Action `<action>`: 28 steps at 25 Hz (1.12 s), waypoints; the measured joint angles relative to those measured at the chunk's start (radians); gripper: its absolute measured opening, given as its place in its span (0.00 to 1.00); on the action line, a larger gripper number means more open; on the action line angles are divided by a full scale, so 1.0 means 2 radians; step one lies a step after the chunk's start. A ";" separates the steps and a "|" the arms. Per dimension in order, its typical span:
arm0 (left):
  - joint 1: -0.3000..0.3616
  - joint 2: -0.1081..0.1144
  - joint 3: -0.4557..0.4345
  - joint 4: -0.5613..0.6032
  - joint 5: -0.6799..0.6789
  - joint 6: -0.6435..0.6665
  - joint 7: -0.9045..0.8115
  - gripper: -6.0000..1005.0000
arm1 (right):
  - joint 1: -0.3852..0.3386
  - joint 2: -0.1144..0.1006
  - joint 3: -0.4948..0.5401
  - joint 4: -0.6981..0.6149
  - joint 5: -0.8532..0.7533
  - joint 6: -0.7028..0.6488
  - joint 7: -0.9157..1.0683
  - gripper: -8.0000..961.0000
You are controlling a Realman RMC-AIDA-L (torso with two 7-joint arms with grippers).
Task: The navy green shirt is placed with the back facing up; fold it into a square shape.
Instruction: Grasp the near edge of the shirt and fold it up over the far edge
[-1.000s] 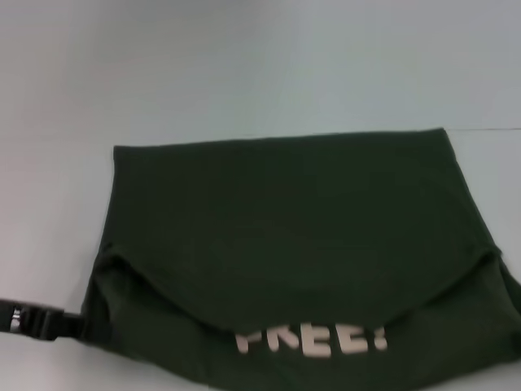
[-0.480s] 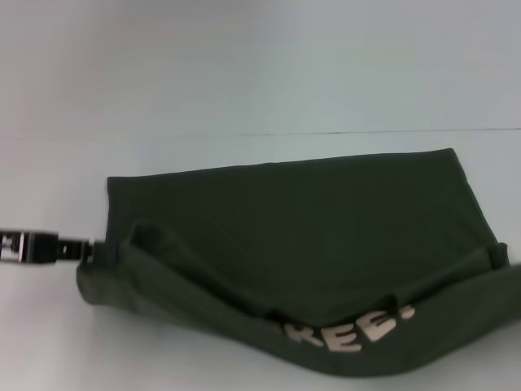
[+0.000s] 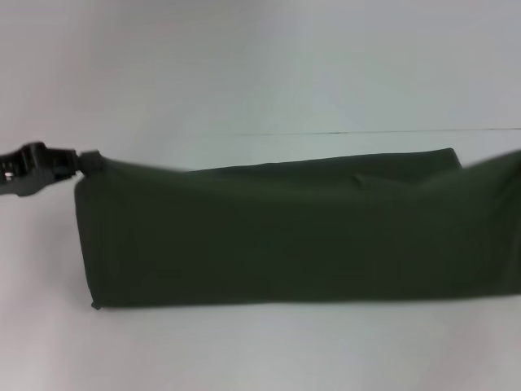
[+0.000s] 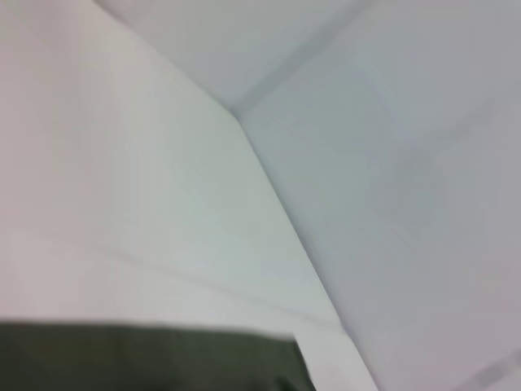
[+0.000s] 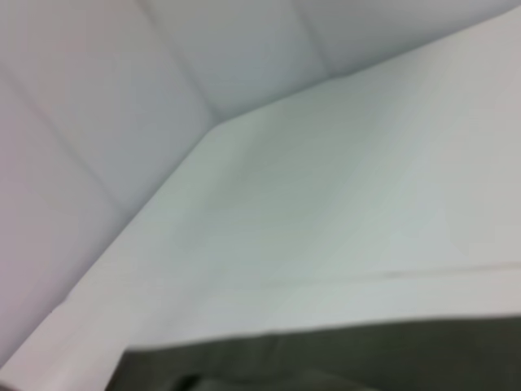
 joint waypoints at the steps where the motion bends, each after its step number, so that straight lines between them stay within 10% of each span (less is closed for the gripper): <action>1: 0.002 -0.001 -0.004 -0.005 -0.007 -0.021 0.000 0.01 | 0.005 0.001 0.000 0.004 0.001 0.014 0.003 0.06; 8: -0.001 -0.008 -0.002 -0.057 -0.030 -0.142 0.020 0.01 | 0.047 0.009 -0.012 0.037 0.002 0.120 0.009 0.06; 28: -0.044 -0.078 0.005 -0.122 -0.061 -0.410 0.143 0.01 | 0.100 0.069 -0.126 0.094 0.002 0.399 0.010 0.06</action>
